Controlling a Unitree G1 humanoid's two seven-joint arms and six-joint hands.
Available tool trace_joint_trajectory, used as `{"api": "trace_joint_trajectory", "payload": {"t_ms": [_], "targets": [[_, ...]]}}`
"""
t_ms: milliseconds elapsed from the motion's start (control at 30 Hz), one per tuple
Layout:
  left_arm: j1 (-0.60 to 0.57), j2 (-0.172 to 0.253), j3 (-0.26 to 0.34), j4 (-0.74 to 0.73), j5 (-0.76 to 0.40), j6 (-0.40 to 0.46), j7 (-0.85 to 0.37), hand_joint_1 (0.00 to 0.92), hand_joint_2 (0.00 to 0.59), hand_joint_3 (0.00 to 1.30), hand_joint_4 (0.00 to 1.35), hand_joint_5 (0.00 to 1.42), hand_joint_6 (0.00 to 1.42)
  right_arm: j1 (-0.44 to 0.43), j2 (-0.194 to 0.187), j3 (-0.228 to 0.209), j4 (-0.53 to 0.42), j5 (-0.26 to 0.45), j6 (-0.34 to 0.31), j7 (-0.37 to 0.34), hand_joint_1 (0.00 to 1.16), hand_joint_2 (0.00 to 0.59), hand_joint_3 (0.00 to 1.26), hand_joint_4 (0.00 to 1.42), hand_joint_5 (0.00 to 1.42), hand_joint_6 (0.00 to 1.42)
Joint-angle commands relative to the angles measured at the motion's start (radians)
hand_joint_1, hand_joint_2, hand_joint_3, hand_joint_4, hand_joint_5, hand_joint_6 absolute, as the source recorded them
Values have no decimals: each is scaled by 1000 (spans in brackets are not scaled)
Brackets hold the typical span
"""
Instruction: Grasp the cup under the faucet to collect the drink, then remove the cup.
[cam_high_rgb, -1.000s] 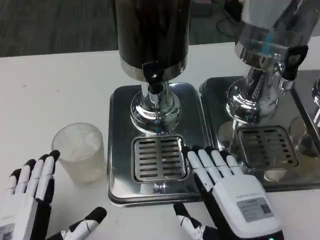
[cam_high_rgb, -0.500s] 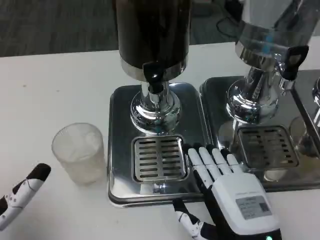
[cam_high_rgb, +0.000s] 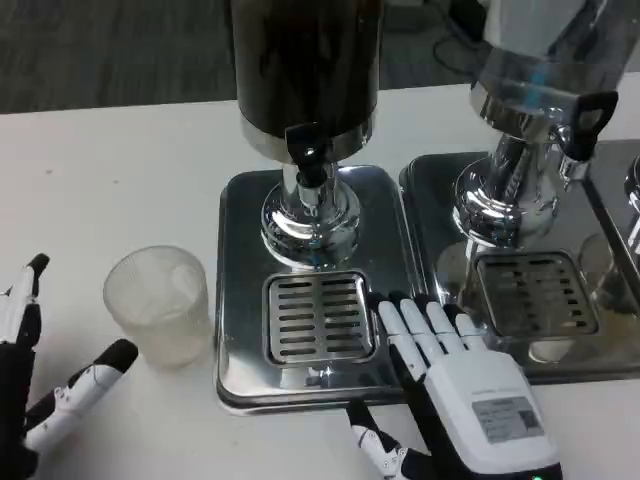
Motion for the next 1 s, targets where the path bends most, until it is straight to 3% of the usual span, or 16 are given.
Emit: {"api": "trace_joint_trajectory", "payload": {"t_ms": [33,433,600,833,1000], "targets": [[-70,-5,-28,83,10,-6,7,2,0,0,0,0,0,-5,2,-3,4,8,4,2,266,393,0,0,0,0],[-221,-3,-141,246,95,-18,64,98,0,0,0,8,0,-1,12,-14,8,16,13,-19,266,393,0,0,0,0],[-276,-23,-161,322,88,-30,102,171,14,0,0,107,35,-8,13,-14,14,22,7,-9,266,393,0,0,0,0],[-340,-27,-204,423,95,-80,148,242,32,0,5,256,204,-5,19,-8,18,20,10,-12,266,393,0,0,0,0],[-369,-27,-224,486,91,-129,197,288,50,53,96,353,266,-2,25,-9,16,16,12,-12,266,393,0,0,0,0]]}}
